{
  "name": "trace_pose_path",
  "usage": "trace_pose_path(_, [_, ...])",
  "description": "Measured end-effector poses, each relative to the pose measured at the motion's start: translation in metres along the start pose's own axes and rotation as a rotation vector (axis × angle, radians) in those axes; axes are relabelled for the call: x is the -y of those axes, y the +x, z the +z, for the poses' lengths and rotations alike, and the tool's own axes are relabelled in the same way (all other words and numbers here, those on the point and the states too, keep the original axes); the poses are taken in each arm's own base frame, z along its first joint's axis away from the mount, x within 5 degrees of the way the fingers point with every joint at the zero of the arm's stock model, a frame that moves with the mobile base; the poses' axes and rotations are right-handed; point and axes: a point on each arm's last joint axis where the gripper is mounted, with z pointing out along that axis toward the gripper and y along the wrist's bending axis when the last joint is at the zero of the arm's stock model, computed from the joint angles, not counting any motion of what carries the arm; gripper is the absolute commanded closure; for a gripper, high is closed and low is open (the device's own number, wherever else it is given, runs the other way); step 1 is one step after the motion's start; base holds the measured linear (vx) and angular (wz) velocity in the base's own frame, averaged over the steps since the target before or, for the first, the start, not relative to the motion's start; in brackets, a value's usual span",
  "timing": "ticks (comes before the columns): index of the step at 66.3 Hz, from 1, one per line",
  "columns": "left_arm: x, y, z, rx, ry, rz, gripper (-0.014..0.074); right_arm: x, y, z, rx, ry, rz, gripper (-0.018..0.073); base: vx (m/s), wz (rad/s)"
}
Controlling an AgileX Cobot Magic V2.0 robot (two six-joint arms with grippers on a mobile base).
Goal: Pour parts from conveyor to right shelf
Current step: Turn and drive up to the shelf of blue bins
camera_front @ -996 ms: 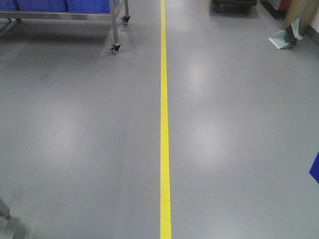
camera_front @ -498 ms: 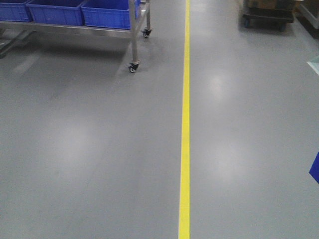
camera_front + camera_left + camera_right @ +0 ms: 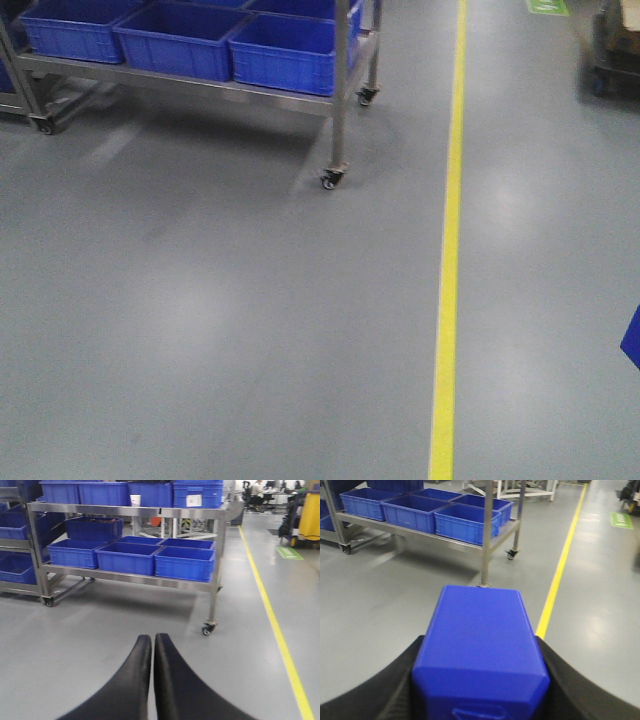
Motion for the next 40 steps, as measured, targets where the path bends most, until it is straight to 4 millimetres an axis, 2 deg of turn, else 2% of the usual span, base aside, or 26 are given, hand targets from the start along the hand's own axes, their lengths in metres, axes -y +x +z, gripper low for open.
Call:
trace_pose_path(20, [0.0,0.0,0.0,0.0,0.0,0.0,0.0602,0.0,-0.0001,0.0,0.001,0.0,0.0,0.0564,0.71,0.39])
trace_pose_path(40, [0.0,0.0,0.0,0.0,0.0,0.0,0.0602,0.0,0.0,0.0,0.0,0.0,0.0,0.0564,0.68,0.58])
